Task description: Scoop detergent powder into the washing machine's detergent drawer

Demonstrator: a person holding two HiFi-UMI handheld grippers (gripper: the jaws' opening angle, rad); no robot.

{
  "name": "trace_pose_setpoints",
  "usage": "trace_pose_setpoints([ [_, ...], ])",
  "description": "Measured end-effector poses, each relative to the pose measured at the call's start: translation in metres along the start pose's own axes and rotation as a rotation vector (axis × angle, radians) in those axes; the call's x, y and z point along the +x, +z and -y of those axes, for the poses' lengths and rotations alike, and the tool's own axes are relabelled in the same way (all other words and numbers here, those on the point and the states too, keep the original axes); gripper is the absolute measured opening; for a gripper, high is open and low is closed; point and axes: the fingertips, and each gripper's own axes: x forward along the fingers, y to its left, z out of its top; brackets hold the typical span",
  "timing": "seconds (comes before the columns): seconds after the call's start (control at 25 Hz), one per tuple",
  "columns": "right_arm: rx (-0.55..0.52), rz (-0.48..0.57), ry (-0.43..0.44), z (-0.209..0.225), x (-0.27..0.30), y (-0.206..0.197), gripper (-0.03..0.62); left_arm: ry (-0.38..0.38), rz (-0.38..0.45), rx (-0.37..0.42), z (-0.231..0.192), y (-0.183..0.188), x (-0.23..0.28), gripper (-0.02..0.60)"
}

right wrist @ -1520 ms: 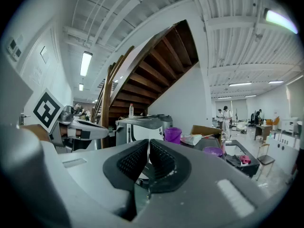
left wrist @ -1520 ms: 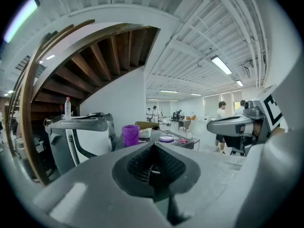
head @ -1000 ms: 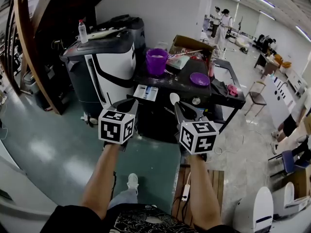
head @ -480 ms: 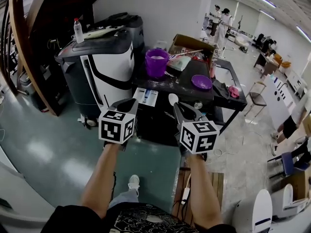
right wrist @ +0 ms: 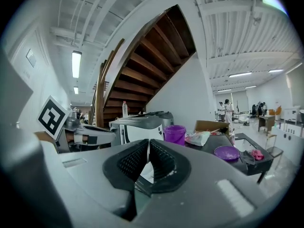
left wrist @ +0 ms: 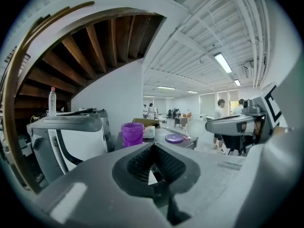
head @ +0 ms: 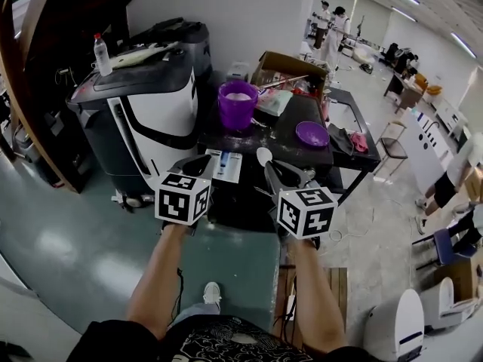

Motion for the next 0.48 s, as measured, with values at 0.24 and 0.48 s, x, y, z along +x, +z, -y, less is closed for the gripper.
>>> trace_pose_setpoints([
  [0.24, 0.016, -0.014, -0.036, 0.007, 0.041, 0.01, 0.035, -0.033, -0.01, -0.004, -0.036, 0.005, 0.03, 0.001],
  [0.48, 0.028, -0.025, -0.068, 0.01, 0.077, 0.016, 0.034, -0.065, -0.017, -0.013, -0.069, 0.008, 0.054, 0.002],
])
